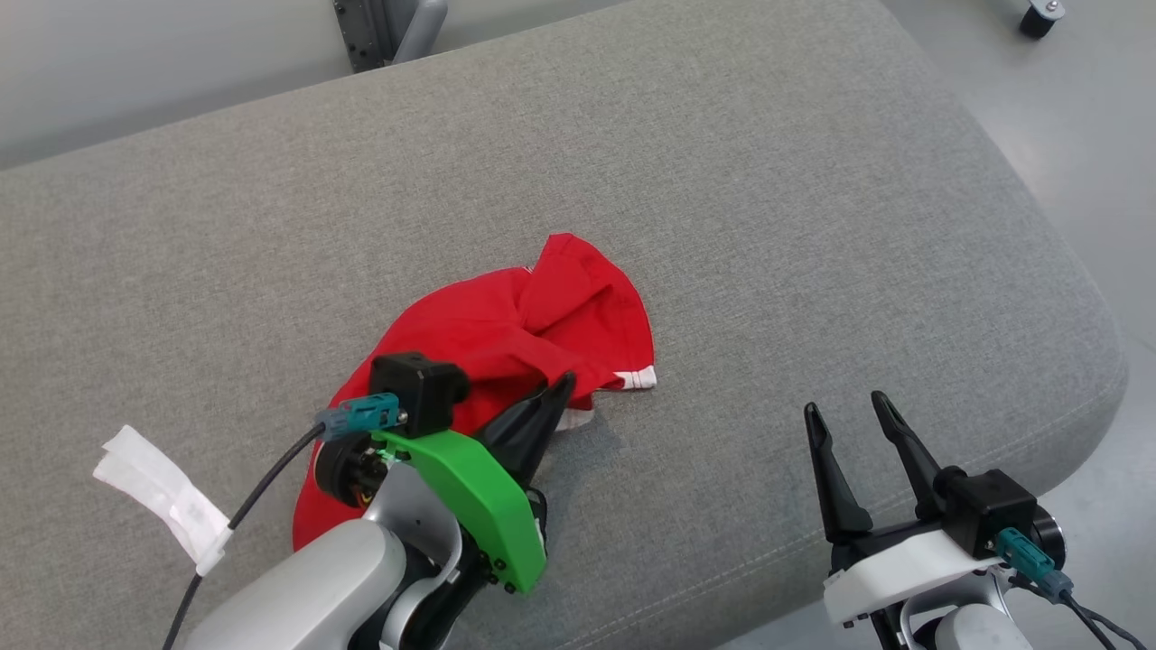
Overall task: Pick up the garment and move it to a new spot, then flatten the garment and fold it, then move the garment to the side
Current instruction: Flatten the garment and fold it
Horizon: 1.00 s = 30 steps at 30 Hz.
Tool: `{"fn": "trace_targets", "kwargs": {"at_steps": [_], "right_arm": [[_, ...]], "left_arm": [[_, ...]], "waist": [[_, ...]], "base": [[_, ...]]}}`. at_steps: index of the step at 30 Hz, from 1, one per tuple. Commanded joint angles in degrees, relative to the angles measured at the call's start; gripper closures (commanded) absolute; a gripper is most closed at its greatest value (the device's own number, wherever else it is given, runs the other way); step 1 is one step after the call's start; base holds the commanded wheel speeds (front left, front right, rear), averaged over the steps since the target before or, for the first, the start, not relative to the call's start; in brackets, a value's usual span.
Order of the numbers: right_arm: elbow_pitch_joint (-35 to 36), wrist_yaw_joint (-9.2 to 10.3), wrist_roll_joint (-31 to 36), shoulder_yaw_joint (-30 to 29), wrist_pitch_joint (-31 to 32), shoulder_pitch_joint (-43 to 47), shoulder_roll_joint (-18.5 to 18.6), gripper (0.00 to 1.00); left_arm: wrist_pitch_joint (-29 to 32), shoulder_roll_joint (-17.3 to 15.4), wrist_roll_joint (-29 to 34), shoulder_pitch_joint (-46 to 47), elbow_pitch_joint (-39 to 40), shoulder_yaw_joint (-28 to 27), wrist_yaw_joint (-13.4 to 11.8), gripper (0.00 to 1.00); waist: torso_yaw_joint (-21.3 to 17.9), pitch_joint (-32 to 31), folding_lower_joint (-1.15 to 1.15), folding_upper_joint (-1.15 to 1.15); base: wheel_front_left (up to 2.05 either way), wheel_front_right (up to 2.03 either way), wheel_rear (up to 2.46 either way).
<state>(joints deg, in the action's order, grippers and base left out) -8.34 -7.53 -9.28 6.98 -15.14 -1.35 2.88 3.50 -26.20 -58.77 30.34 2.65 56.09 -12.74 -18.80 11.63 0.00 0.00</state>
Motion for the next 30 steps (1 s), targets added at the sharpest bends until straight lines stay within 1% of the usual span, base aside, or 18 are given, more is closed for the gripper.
{"fn": "trace_targets", "kwargs": {"at_steps": [1,4,9,11,13,16,20,23,26,30], "right_arm": [[0.03,0.08,-0.21,-0.02,0.00,-0.02,0.01,0.00],[-0.07,0.08,-0.29,-0.09,0.00,0.27,0.01,0.00],[0.16,0.08,-0.38,-0.65,0.00,0.39,0.01,0.00],[0.29,0.08,-0.55,-0.57,0.00,0.05,0.01,0.00],[0.41,0.08,-0.84,-0.19,0.00,-0.58,0.01,0.00],[0.50,0.08,-1.49,0.62,0.00,-1.32,0.00,0.00],[0.50,0.08,-2.42,1.72,0.00,-2.27,0.00,0.00],[0.47,0.08,-2.97,2.39,0.00,-3.05,0.01,0.00],[0.57,0.08,-3.34,2.31,0.00,-3.49,0.00,0.00],[0.35,0.08,-3.39,2.44,0.00,-3.73,0.01,0.00]], "left_arm": [[0.22,-0.09,-1.24,0.02,1.49,-0.31,0.41,1.00],[0.87,-0.26,-4.56,-2.05,6.47,-1.20,1.09,1.00],[3.26,-0.59,-10.95,-5.13,15.53,-2.08,1.52,1.00],[4.79,-0.43,-12.75,-5.69,17.21,-1.86,1.21,1.00],[6.34,-0.27,-13.58,-4.92,16.99,-1.27,0.77,1.00],[8.14,1.30,-14.89,-2.90,13.11,-1.54,0.36,1.00],[9.50,2.92,-13.19,1.69,2.92,-1.77,-0.22,1.00],[9.36,4.22,-11.07,5.94,-4.87,-1.88,0.44,1.00],[7.84,5.87,-9.40,9.66,-11.96,-2.45,1.41,1.00],[6.29,8.08,-7.21,13.75,-20.40,-2.27,3.88,1.00]], "waist": [[-0.13,-0.19,0.00,0.00],[-0.27,-0.54,0.00,0.00],[-0.13,-0.49,0.00,0.00],[-0.05,-0.18,0.00,0.00],[-0.12,0.49,0.00,0.00],[-0.44,1.73,0.00,0.00],[-1.65,3.99,0.00,0.00],[-3.14,5.99,0.00,0.00],[-4.10,7.72,0.00,0.00],[-4.47,8.92,0.00,0.00]], "base": [[0.00,0.00,0.00],[0.00,0.00,0.00],[0.00,0.00,0.00],[0.00,0.00,0.00],[0.00,0.00,0.00],[0.00,0.00,0.00],[0.00,0.00,0.00],[0.00,0.00,0.00],[0.00,0.00,0.00],[0.00,0.00,0.00]]}}
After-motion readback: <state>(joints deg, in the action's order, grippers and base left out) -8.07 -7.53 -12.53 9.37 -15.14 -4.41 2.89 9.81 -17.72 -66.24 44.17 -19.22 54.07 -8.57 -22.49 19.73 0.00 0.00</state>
